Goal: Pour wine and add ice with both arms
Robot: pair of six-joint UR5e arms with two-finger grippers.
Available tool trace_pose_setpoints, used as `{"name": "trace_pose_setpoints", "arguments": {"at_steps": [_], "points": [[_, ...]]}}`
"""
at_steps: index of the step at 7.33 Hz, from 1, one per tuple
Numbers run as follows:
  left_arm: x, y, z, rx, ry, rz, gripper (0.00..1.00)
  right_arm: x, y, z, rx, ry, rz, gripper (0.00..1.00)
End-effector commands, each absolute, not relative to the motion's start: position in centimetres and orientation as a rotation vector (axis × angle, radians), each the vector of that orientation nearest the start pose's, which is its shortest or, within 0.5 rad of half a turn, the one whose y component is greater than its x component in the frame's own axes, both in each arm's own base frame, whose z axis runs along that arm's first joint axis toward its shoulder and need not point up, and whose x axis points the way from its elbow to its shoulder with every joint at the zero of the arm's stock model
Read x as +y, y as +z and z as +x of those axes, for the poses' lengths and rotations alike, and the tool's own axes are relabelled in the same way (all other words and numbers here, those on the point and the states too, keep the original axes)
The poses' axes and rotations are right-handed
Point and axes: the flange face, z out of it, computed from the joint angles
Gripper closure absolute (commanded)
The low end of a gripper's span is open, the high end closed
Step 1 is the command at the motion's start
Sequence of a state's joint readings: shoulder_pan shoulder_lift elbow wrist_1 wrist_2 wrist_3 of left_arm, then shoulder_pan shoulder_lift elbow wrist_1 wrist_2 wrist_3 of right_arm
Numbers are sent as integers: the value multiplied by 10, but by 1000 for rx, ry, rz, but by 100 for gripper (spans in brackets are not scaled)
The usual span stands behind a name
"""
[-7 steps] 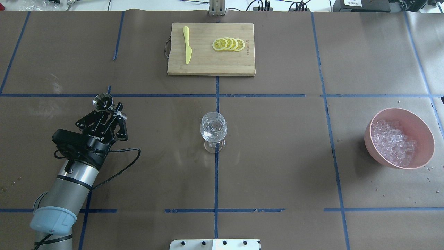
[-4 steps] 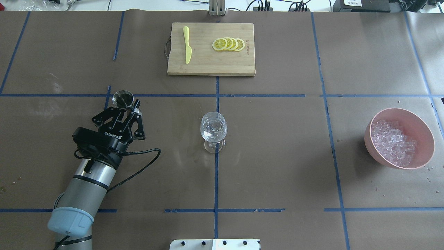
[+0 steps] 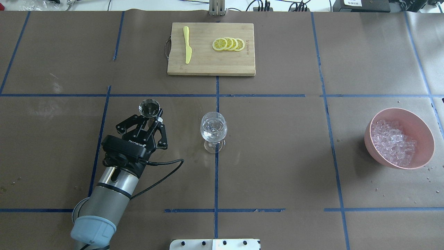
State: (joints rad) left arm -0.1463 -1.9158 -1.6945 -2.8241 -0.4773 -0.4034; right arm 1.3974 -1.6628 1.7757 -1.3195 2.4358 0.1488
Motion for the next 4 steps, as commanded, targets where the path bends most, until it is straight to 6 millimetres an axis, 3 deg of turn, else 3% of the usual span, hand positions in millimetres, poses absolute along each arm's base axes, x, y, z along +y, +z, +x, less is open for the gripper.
{"name": "trace_pose_setpoints", "arguments": {"at_steps": [1,4], "points": [[-294,253,503,520,23,1536,100,-469,568,-24,-897,-178,196,0],[-292,249,509,485,175,1558,100,-469,568,-24,-897,-178,196,0]]}}
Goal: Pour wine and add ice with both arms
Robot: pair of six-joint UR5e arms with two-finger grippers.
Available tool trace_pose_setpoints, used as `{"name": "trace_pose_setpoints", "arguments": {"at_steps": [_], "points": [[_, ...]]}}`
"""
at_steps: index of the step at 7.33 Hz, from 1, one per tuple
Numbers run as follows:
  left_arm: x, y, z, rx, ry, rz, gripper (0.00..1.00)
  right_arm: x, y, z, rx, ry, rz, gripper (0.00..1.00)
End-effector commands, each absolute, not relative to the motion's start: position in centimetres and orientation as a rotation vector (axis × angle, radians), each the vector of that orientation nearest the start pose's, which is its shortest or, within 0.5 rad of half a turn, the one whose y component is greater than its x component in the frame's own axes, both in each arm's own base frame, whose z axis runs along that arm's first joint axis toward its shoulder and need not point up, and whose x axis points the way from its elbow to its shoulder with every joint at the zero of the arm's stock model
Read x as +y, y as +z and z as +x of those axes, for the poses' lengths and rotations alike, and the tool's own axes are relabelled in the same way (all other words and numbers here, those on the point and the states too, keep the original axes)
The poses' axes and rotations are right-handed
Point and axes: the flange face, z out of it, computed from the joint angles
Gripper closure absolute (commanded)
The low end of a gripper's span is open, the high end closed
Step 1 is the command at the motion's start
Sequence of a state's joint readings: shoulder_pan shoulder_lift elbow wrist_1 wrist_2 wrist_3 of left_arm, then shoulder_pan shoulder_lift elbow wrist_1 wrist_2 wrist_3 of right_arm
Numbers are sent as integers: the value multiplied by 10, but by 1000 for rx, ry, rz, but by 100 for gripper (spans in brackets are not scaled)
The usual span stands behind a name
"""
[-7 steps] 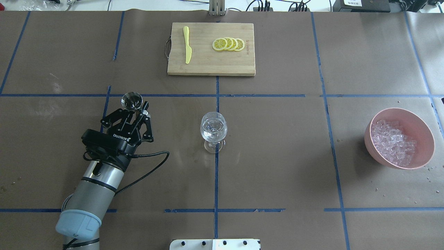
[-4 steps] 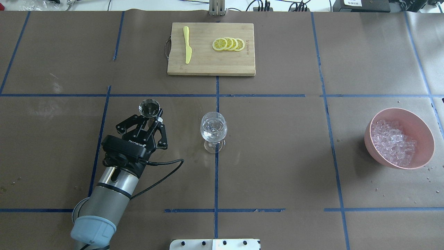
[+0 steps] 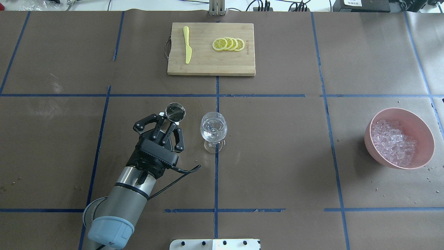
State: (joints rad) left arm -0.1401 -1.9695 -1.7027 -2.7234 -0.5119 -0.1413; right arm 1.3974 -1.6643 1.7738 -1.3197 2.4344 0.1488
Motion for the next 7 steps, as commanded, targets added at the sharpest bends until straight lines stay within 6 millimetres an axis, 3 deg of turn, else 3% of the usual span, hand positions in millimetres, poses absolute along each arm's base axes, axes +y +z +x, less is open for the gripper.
{"name": "trace_pose_setpoints", "arguments": {"at_steps": [1,2,3,4,6,7], "points": [[-290,247,517,517,242,1543,100,-469,568,-24,-898,-177,196,0],[-289,242,523,516,296,1526,100,-469,568,-24,-898,-175,196,0],[-290,224,511,509,357,1547,100,-470,567,-24,-898,-175,197,0],[-291,219,505,504,377,1560,100,-470,566,-24,-898,-176,199,0],[-292,220,511,451,437,1536,100,-470,566,-24,-898,-176,199,0],[-307,217,505,427,519,1515,100,-470,565,-24,-898,-177,200,0]]}}
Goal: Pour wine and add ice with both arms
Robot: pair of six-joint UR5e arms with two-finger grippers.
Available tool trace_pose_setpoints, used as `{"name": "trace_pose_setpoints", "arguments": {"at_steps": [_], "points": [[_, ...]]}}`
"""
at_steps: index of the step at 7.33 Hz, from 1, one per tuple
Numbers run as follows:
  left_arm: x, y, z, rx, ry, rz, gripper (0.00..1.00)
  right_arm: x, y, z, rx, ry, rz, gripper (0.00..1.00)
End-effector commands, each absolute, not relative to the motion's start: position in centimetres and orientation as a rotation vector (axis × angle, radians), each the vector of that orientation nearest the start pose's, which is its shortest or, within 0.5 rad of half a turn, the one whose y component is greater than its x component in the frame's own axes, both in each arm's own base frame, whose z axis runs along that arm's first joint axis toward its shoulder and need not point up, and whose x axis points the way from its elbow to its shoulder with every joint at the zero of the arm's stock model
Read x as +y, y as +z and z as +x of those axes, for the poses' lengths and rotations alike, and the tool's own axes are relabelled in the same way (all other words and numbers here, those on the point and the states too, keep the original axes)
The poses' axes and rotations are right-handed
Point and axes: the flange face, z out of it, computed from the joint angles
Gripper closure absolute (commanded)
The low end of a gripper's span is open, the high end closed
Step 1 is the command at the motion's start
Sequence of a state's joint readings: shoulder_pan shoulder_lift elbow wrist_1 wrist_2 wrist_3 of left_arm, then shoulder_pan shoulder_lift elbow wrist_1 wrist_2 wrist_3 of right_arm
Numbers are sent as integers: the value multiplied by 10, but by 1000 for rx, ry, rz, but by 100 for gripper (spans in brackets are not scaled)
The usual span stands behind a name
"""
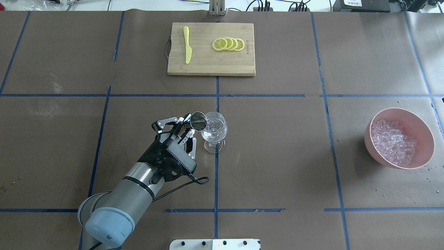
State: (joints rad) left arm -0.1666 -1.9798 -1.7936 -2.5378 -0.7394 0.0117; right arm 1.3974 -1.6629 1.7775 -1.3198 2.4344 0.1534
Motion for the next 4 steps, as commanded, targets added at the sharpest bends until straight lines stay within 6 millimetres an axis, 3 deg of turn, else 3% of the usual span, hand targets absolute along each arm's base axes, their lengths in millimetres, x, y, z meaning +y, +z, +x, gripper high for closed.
{"name": "trace_pose_setpoints", "arguments": {"at_steps": [1,4], "points": [[-316,213,500,380,579,1503,100,-469,566,-24,-898,-176,199,0],[-327,208,492,282,664,1517,100,-470,566,-24,-898,-175,198,0]]}}
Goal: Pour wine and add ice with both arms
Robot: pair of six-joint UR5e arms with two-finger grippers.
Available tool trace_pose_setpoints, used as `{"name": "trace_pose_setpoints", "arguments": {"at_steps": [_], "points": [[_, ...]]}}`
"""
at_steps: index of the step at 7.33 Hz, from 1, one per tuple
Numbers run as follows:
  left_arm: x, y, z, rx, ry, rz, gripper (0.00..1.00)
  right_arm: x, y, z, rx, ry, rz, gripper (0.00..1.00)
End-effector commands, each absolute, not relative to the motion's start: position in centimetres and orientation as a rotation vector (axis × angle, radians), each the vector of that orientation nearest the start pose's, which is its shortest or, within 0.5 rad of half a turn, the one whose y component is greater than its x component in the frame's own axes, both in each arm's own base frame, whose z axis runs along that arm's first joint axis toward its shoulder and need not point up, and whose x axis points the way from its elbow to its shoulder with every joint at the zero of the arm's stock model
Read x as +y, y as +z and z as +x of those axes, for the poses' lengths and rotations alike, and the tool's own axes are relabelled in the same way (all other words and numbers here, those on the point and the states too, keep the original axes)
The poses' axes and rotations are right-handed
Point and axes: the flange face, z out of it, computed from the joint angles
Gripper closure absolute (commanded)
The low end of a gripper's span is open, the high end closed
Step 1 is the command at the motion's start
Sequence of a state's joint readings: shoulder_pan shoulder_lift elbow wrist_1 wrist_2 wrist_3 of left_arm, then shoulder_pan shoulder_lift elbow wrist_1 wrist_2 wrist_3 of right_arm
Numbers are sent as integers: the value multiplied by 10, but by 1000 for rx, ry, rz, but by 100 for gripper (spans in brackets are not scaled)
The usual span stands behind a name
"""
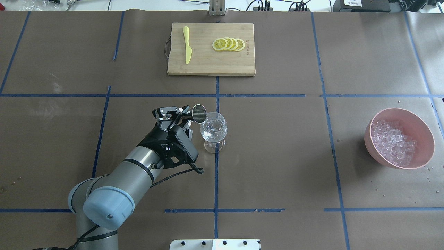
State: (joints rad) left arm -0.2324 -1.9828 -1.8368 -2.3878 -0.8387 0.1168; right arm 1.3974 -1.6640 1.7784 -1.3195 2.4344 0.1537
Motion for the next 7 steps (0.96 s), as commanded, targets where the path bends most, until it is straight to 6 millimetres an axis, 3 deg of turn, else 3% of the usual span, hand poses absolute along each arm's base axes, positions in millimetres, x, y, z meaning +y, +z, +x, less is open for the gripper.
{"name": "trace_pose_setpoints", "arguments": {"at_steps": [1,2,3,7], "points": [[-328,204,497,259,690,1496,100,-470,565,-24,-898,-177,200,0],[-329,186,502,228,721,1471,100,-470,566,-24,-898,-175,198,0],[-328,181,501,200,751,1446,100,-470,567,-24,-898,-175,196,0],[-329,183,504,70,888,1420,100,-470,567,-24,-898,-173,195,0]]}}
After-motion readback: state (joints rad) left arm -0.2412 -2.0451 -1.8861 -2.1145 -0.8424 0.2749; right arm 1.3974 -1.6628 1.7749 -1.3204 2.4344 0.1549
